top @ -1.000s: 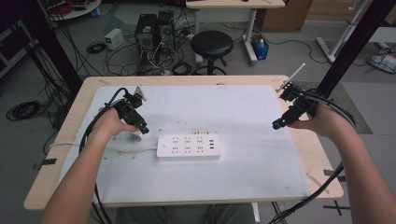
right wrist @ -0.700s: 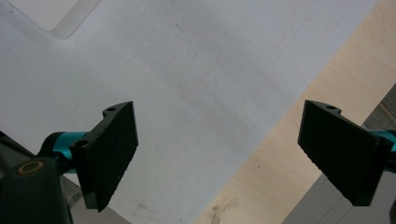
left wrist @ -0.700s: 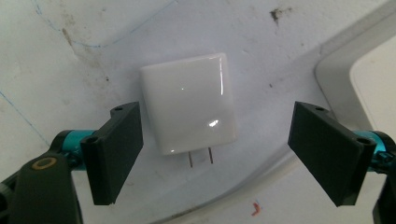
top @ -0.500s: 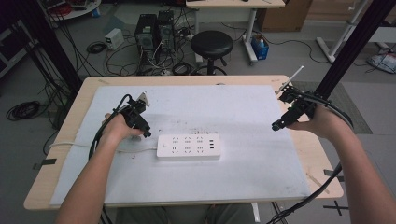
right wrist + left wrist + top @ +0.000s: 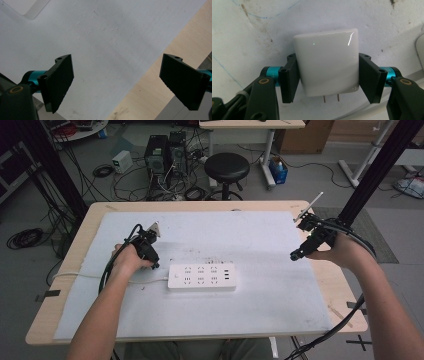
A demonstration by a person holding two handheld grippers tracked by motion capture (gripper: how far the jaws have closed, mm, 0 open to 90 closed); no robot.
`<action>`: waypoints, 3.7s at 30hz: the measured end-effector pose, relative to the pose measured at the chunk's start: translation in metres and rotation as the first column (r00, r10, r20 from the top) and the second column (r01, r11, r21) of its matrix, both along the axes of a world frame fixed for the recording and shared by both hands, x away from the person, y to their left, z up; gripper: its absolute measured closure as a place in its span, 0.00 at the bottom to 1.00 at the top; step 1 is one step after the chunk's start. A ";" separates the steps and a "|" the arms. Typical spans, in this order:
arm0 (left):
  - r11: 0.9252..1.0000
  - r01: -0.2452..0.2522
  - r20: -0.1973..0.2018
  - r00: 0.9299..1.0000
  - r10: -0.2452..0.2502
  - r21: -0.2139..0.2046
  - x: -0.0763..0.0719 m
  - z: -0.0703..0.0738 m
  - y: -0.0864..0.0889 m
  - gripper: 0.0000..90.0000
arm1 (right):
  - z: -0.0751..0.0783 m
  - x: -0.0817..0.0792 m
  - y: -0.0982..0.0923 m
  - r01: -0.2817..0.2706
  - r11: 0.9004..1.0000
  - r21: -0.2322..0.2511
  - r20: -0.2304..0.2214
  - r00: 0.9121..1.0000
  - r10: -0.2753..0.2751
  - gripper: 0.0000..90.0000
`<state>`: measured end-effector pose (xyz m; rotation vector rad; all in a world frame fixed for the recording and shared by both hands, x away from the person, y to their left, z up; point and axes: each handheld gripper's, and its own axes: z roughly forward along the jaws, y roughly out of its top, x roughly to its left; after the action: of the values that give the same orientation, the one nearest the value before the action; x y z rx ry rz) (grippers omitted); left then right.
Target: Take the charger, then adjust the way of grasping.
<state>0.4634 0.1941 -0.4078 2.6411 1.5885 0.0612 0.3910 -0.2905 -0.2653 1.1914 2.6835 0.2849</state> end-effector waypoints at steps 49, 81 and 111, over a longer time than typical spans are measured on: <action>0.712 0.678 0.482 0.693 -0.537 -0.182 -0.074 0.151 -0.067 0.47 | 0.022 -0.008 0.005 0.388 0.785 0.483 -0.260 0.920 -0.294 0.13; 0.449 0.885 0.666 0.408 -0.624 -0.121 -0.101 0.129 -0.180 0.47 | -0.018 -0.003 0.094 0.398 0.611 0.684 -0.496 0.868 -0.009 0.60; 0.905 0.424 0.139 0.898 -0.416 -0.033 -0.071 0.139 0.007 0.19 | 0.049 -0.007 0.052 -0.187 0.980 -0.064 0.158 0.968 0.195 0.69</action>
<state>0.3927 0.2013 -0.2692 2.7986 0.9363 0.1550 0.3843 -0.2386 -0.2159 0.8560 2.6464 0.3280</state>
